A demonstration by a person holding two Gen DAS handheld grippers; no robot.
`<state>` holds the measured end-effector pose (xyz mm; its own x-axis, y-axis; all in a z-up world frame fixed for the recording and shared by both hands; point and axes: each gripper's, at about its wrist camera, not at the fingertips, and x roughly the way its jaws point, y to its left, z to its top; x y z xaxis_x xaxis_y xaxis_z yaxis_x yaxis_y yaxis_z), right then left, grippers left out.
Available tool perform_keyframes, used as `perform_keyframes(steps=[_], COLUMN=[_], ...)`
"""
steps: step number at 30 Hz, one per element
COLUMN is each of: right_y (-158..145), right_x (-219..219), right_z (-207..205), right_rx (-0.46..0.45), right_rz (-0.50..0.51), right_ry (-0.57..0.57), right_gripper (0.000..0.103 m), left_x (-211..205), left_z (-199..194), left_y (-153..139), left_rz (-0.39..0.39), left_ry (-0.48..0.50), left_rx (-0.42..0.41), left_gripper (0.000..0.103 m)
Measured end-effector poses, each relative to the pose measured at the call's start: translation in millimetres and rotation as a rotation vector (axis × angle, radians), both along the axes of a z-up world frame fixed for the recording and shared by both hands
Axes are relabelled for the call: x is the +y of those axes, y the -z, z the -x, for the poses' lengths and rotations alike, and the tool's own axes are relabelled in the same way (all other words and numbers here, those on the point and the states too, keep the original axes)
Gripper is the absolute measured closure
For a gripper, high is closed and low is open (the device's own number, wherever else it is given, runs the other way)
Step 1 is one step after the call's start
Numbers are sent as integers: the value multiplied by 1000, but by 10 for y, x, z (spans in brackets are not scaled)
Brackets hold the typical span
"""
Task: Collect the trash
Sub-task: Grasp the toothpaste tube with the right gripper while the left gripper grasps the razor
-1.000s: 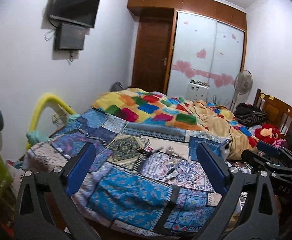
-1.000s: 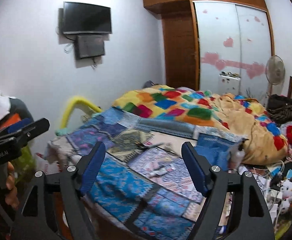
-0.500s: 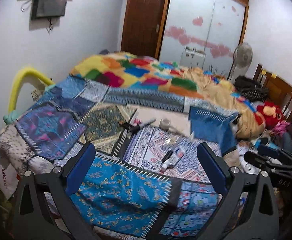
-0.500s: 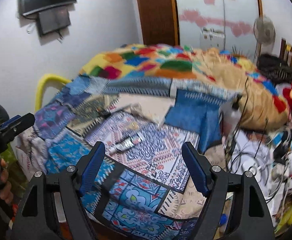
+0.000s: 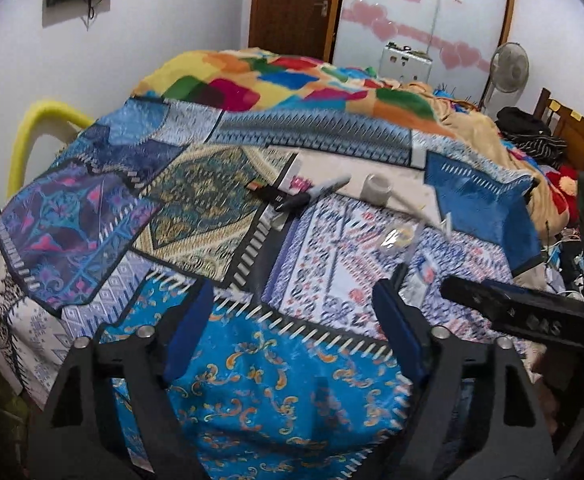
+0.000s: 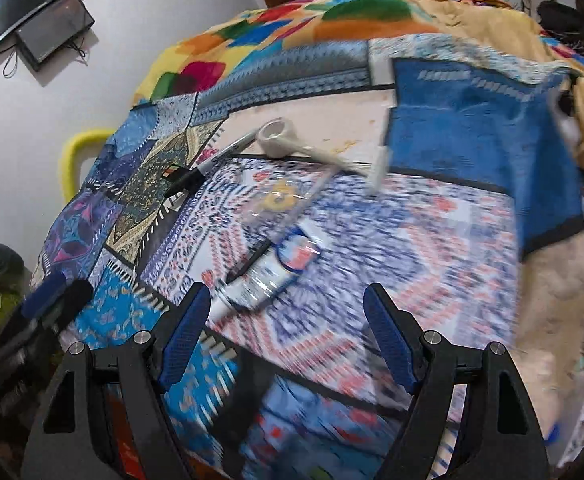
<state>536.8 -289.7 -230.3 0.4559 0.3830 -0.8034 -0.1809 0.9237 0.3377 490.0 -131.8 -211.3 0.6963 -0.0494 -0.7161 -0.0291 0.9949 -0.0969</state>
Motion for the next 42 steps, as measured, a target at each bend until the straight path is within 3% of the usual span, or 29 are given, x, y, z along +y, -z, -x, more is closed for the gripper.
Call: perform_keyframes(steps=[8, 15, 21, 25, 31, 34, 40, 42], right_y=[190, 274, 288, 244, 224, 232, 235, 234], right_x=[437, 212, -119, -216, -69, -89, -310, -378], right_z=[-5, -1, -52, -63, -42, -66, -116, -111], right_rx=[-67, -93, -56, -38, -81, -92, -23, -10], right_rz=[153, 277, 304, 231, 283, 275, 120, 98], right_ry=[-33, -10, 8, 9, 7, 27, 17, 25], right_gripper=[27, 27, 27, 28, 51, 75, 77, 77], left_x=[218, 238, 134, 86, -21, -127, -460, -570], left_z=[72, 121, 121, 120, 41, -46, -385, -499], left_y=[157, 148, 137, 155, 195, 227, 363, 419], left_rz=[5, 1, 15, 15, 5, -14, 24, 55], left_ry=[-55, -57, -31, -22, 23, 64, 201, 244], left_rx=[25, 20, 15, 22, 65, 84, 160, 179], left_gripper=[23, 23, 23, 23, 23, 23, 38, 49])
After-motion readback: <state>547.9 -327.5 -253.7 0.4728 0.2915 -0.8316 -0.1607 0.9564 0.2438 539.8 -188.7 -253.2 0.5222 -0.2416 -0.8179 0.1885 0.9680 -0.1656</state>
